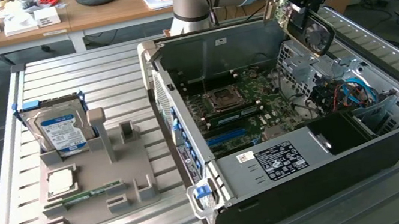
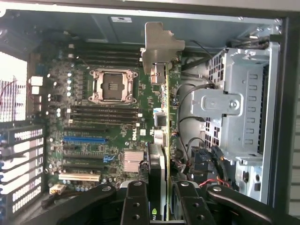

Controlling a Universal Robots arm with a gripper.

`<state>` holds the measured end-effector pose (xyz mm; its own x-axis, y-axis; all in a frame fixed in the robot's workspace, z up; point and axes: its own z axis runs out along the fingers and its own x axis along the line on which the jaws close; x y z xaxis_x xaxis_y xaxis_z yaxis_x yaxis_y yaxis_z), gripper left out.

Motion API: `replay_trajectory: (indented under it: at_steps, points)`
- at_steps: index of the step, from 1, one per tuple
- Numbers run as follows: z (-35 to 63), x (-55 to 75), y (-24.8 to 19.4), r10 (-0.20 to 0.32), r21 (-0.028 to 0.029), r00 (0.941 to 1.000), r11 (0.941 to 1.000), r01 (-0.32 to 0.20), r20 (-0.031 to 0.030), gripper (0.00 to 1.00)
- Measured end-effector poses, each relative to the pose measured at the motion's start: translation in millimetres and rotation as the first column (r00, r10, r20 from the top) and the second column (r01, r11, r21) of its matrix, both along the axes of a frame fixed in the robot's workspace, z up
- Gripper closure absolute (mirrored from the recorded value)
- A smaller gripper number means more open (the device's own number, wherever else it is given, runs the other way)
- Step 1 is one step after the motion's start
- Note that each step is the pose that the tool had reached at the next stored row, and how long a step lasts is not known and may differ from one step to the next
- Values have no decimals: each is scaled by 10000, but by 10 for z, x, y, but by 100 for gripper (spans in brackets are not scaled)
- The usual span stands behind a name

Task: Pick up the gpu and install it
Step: 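Insert the gpu into the slot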

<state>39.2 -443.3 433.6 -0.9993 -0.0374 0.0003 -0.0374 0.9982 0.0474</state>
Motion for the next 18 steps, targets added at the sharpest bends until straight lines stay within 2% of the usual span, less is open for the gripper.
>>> replay_trajectory:
  at_steps: [5,9,14,18]
  points:
    - [-2,-1,0,830,0,9965,9965,-830,0,73]
    - [-3,-1,0,1533,0,9882,9882,-1533,0,73]
    - [-4,-1,0,2431,0,9700,9700,-2431,0,73]
    - [-6,-1,0,3124,1,9500,9500,-3124,0,73]
